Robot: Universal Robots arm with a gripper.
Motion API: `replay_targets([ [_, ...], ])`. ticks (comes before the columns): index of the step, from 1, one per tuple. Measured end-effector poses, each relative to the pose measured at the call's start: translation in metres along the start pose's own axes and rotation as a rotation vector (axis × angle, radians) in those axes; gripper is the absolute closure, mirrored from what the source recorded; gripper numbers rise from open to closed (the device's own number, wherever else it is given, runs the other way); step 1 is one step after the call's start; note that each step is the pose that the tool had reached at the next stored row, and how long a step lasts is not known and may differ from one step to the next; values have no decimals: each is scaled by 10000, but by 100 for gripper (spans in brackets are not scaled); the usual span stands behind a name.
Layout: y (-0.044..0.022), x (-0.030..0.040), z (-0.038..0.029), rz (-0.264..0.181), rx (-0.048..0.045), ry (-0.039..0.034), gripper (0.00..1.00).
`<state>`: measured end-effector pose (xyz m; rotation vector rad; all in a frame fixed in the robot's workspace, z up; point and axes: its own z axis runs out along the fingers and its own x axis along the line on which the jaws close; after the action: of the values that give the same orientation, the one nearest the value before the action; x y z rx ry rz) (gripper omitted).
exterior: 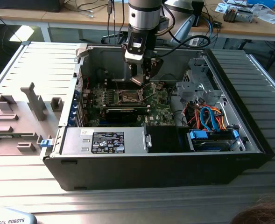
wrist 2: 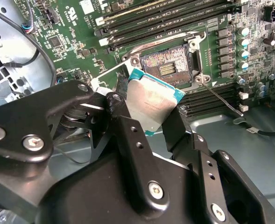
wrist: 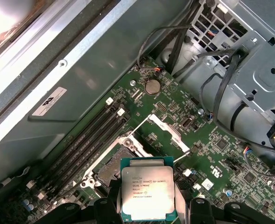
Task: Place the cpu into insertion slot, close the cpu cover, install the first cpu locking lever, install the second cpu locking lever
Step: 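Place the cpu into insertion slot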
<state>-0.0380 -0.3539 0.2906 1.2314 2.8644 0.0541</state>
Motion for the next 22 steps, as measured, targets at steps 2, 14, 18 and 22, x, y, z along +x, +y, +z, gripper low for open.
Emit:
replay_targets([
  [2,0,0,0,43,0,-2,46],
  [14,0,0,0,244,2,-10,46],
  [18,0,0,0,384,3,-16,46],
  [22,0,0,0,446,4,-19,46],
])
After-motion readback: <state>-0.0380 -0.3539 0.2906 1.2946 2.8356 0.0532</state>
